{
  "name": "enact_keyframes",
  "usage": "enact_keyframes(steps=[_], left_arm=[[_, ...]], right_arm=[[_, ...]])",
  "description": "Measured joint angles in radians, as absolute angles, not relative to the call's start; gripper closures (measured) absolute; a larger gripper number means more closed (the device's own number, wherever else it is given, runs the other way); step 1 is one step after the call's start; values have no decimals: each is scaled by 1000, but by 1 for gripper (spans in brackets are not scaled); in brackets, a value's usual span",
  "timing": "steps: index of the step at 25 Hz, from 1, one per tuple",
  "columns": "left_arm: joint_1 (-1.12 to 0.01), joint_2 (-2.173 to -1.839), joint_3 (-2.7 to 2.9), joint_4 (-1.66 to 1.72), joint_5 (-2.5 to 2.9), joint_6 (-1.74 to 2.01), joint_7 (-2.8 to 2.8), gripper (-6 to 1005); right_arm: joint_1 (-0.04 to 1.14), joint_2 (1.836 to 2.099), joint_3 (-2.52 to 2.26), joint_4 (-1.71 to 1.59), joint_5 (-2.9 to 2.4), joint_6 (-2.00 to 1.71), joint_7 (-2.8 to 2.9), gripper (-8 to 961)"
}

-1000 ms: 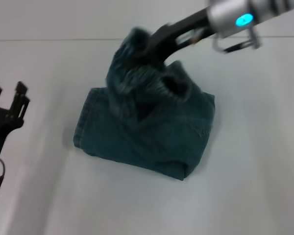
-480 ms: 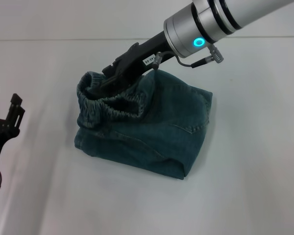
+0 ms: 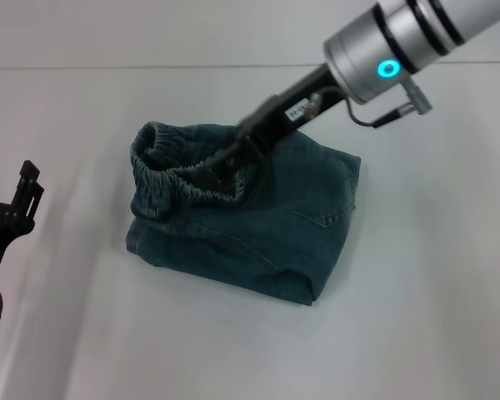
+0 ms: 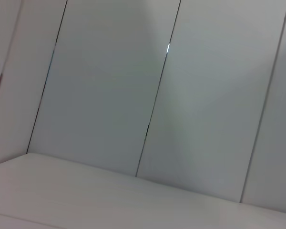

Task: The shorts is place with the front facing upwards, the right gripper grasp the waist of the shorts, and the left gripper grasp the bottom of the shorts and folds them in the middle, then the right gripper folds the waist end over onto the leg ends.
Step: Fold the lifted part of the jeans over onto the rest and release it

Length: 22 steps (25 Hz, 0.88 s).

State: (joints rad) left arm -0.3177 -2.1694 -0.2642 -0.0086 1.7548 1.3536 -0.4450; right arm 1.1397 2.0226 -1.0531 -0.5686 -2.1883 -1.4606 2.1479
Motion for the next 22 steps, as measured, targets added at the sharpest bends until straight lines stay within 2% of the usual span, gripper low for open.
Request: enact_keyframes(steps=[2,4,7,11,17,22], left_arm=[[-316,-2169,-267,-8,1754,1353,-446,362],[-315,-2169,-271,-7,1751,1353,-447,363],[-312,-2168,-286,-3,1748,1357,-448,364],[-311,-2167,-297,0,1748,1362,-448,366],[-314,-2167,-298,0,1747,1358,-448,365],[-318,-2168,-296,-1,1750,1355,-448,364]], right_arm=[[1135,2022,-1057,-562,-2219,-1473,2211,59],[1129,2032,-1058,-557,-2258,-1471,2255,33],[1113,2065,-1058,-556,-2317,-1454,2293,-5],[1111,2093,-1067,-528,-2367,-1416,2313,-5],[1126,2102,-1124,-478,-2324,-1284,2300,-5],[1145,2099,-1176,-499,-2197,-1185,2222,-5]])
